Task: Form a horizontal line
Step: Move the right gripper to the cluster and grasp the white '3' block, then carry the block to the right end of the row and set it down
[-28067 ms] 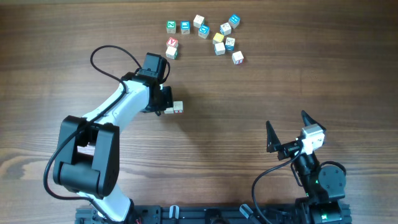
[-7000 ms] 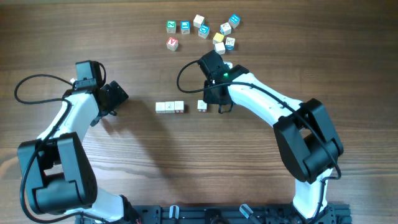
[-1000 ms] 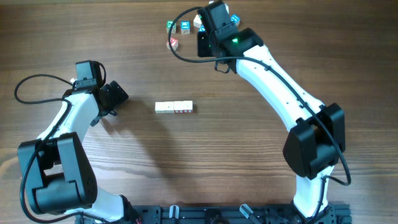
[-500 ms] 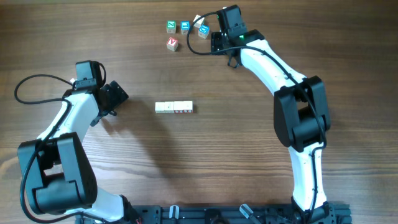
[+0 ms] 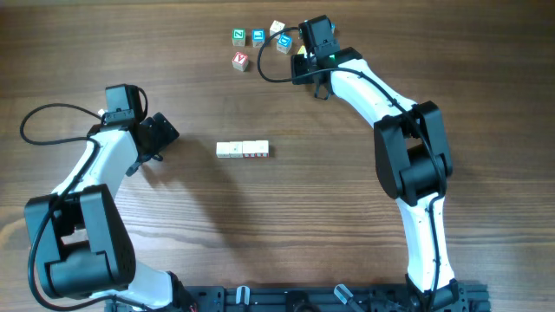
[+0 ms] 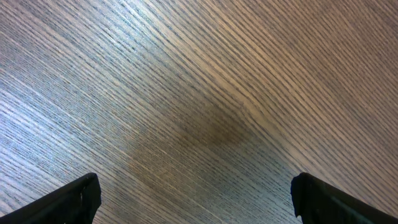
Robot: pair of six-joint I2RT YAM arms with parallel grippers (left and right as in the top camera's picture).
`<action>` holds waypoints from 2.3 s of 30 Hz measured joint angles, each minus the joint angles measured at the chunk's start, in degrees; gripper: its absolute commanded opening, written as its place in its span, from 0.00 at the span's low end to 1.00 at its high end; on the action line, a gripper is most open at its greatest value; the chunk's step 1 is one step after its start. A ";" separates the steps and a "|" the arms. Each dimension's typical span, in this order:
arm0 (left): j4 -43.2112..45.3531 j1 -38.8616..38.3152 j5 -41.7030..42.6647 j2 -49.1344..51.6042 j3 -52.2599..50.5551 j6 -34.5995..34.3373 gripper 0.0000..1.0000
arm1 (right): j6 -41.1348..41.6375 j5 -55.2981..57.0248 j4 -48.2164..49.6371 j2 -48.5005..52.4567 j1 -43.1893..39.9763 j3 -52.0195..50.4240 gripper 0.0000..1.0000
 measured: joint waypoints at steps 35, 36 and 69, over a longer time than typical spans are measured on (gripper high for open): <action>-0.02 0.00 0.00 0.00 0.00 0.00 1.00 | 2.49 -14.56 -32.41 -15.52 1.29 -4.70 0.23; -0.02 0.00 0.00 0.00 0.00 0.00 1.00 | 2.97 -14.82 -32.28 -15.52 2.12 -6.36 0.23; -0.02 0.00 0.00 0.00 0.00 0.00 1.00 | 12.90 -11.67 -18.25 -15.56 10.56 -18.75 0.57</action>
